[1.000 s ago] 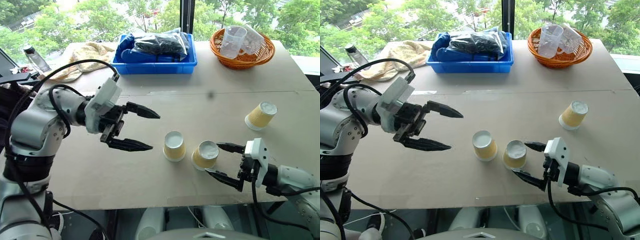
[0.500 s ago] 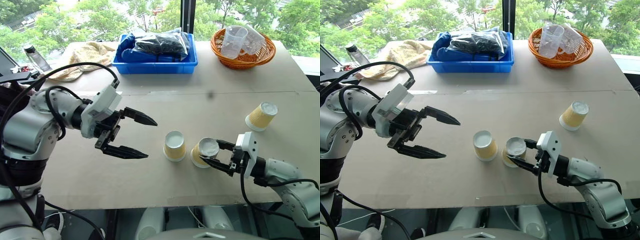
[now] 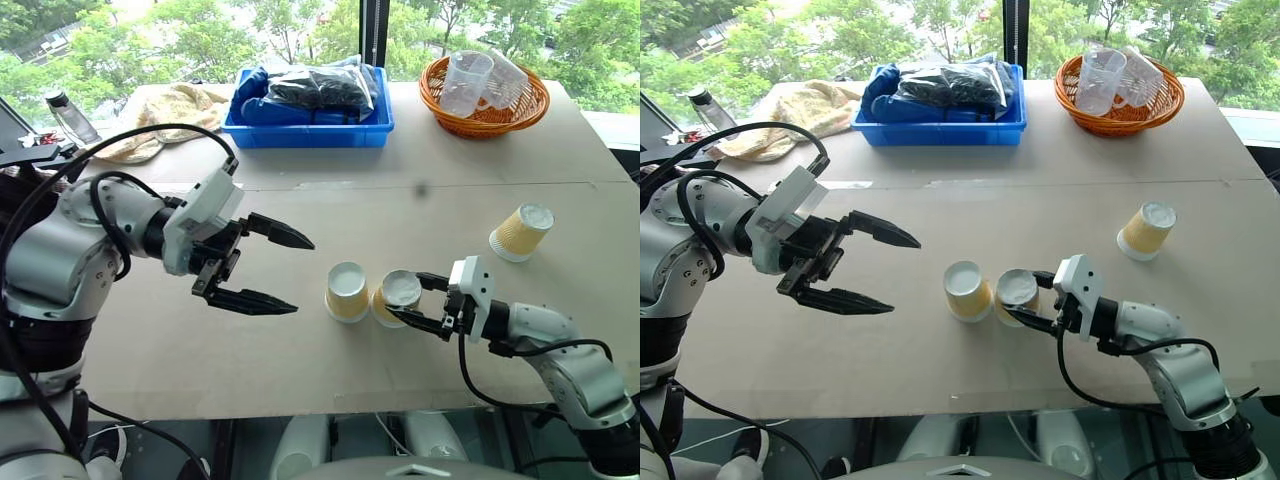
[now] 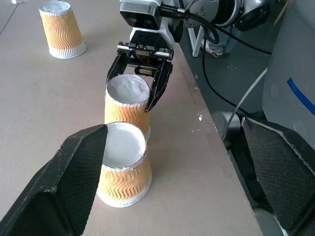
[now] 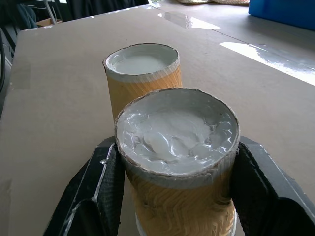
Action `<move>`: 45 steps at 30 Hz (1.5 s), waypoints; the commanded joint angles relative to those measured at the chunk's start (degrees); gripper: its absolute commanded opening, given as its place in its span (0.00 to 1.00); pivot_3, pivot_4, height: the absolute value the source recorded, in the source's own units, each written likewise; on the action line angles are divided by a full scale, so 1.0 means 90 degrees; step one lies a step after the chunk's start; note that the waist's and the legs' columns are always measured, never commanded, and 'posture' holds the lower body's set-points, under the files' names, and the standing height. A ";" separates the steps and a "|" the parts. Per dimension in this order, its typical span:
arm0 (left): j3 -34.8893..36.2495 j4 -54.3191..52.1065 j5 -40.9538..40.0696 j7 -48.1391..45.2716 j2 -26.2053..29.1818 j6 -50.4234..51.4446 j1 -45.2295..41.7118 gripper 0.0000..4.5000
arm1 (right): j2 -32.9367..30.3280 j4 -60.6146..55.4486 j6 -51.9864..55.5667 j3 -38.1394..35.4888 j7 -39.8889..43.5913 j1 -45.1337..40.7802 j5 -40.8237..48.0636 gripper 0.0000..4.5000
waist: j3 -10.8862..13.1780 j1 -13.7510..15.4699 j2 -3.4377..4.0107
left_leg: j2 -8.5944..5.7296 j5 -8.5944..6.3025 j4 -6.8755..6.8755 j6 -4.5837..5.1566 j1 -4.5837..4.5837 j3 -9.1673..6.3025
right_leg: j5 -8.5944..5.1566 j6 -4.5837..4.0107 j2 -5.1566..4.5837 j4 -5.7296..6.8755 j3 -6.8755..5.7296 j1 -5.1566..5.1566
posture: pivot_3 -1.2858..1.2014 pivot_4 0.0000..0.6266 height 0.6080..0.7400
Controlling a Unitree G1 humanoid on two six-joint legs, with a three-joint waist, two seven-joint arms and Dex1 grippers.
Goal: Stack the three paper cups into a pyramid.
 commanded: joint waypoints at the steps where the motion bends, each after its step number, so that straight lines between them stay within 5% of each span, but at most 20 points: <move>1: 0.0150 -0.0171 -0.0009 0.0042 0.0124 0.0011 0.0009 1.00 | -0.0034 0.0006 0.0012 0.0140 0.0065 -0.0012 -0.0112 0.49 | 0.0000 0.0000 0.0000 | 0.0000 0.0000 0.0000 0.0000 0.0000 0.0001 | 0.0000 0.0000 0.0000 0.0000 0.0001 0.0000 | 0.52 0.24 1.00; 3: 0.0149 -0.0171 -0.0007 0.0066 0.0128 0.0011 0.0006 1.00 | -0.0046 0.0002 0.0120 0.0134 0.0081 -0.0012 -0.0068 0.49 | 0.0000 0.0000 0.0000 | 0.0000 0.0000 0.0000 0.0000 0.0001 0.0000 | 0.0000 0.0000 0.0000 0.0000 0.0000 0.0001 | 0.52 0.24 1.00; 8: 0.0153 -0.0194 -0.0035 0.0103 0.0130 0.0041 0.0008 1.00 | -0.0036 -0.0110 0.0307 0.0056 0.0174 -0.0055 0.0173 0.99 | 0.0000 0.0005 0.0000 | 0.0000 0.0000 0.0000 0.0000 -0.0001 0.0000 | 0.0000 0.0000 0.0000 0.0000 0.0000 -0.0001 | 0.52 0.24 1.00; 21: 0.0082 -0.0149 -0.0044 0.0068 0.0092 0.0080 -0.0076 1.00 | -0.0455 -0.0357 0.0125 -0.0609 0.0205 0.0463 0.0214 0.99 | 0.0001 0.0017 0.0000 | -0.0001 -0.0001 0.0001 0.0001 -0.0002 0.0000 | 0.0000 0.0000 -0.0001 -0.0001 -0.0001 0.0000 | 0.52 0.24 1.00; 30: 0.0134 -0.0080 -0.0206 0.0160 -0.0100 0.0135 -0.0168 1.00 | -0.0742 -0.0298 -0.0111 -0.2675 -0.0013 0.1547 0.0714 0.99 | 0.0001 0.0028 0.0000 | 0.0000 -0.0007 0.0002 0.0012 -0.0002 0.0002 | 0.0000 0.0000 -0.0001 0.0001 0.0000 0.0003 | 0.52 0.24 1.00; 37: 0.0318 0.0028 -0.0733 0.0797 -0.0783 0.0548 -0.0817 1.00 | -0.0246 0.0340 -0.0788 -0.3367 -0.1260 0.0383 0.0196 0.99 | 0.0001 0.0018 0.0000 | 0.0000 -0.0003 0.0015 0.0005 -0.0001 0.0006 | 0.0000 0.0001 0.0000 0.0009 0.0004 0.0003 | 0.52 0.24 1.00; 45: 0.0045 0.0357 0.0030 0.1862 -0.1515 0.0234 -0.1297 1.00 | 0.0117 0.1257 -0.0452 -0.3244 -0.2265 -0.0647 -0.0150 0.99 | 0.0001 0.0028 0.0001 | -0.0001 0.0000 0.0017 -0.0001 -0.0008 0.0004 | 0.0000 0.0000 0.0001 0.0008 -0.0001 0.0002 | 0.52 0.24 1.00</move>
